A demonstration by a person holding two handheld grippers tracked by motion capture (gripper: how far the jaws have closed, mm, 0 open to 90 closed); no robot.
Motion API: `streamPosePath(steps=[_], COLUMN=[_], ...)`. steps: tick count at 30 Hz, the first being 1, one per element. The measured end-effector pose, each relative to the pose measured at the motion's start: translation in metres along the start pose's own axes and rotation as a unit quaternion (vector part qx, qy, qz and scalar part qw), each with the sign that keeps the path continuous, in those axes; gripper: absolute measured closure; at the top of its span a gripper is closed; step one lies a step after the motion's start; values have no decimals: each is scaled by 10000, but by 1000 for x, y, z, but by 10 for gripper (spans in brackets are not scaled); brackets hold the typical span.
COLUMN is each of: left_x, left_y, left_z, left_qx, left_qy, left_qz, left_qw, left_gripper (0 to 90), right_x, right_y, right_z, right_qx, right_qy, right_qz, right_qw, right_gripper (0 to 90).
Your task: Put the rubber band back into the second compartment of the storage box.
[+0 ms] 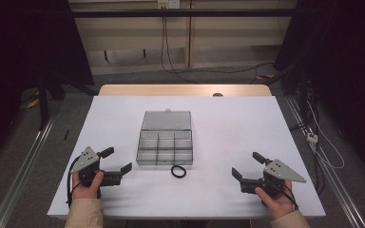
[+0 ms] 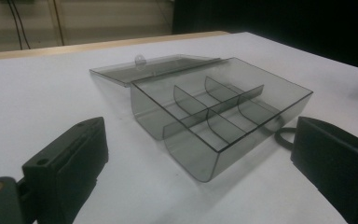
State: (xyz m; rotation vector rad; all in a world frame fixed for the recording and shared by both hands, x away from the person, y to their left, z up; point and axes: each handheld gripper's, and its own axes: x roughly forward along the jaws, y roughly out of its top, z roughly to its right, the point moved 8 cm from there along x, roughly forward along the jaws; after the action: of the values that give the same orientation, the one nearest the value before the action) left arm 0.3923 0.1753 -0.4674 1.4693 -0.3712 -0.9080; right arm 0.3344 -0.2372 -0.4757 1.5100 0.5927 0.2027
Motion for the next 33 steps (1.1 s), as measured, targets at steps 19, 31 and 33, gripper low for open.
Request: streamPosePath(steps=[19, 31, 33], left_x=[13, 27, 30], left_y=[10, 9, 7], left_z=[32, 56, 60], left_qx=[-10, 45, 86], left_qy=[-693, -1103, -1165], left_qz=[-23, -280, -376], left_qw=[9976, 9935, 9924], left_gripper=[42, 78, 99], right_x=[1, 2, 3], right_y=[1, 1, 1], right_z=[0, -2, -2], right_qx=[-19, -16, -20], right_qy=[10, 70, 66], right_qz=[22, -15, -19], right_qw=[10000, 10000, 10000], right_gripper=[37, 38, 38])
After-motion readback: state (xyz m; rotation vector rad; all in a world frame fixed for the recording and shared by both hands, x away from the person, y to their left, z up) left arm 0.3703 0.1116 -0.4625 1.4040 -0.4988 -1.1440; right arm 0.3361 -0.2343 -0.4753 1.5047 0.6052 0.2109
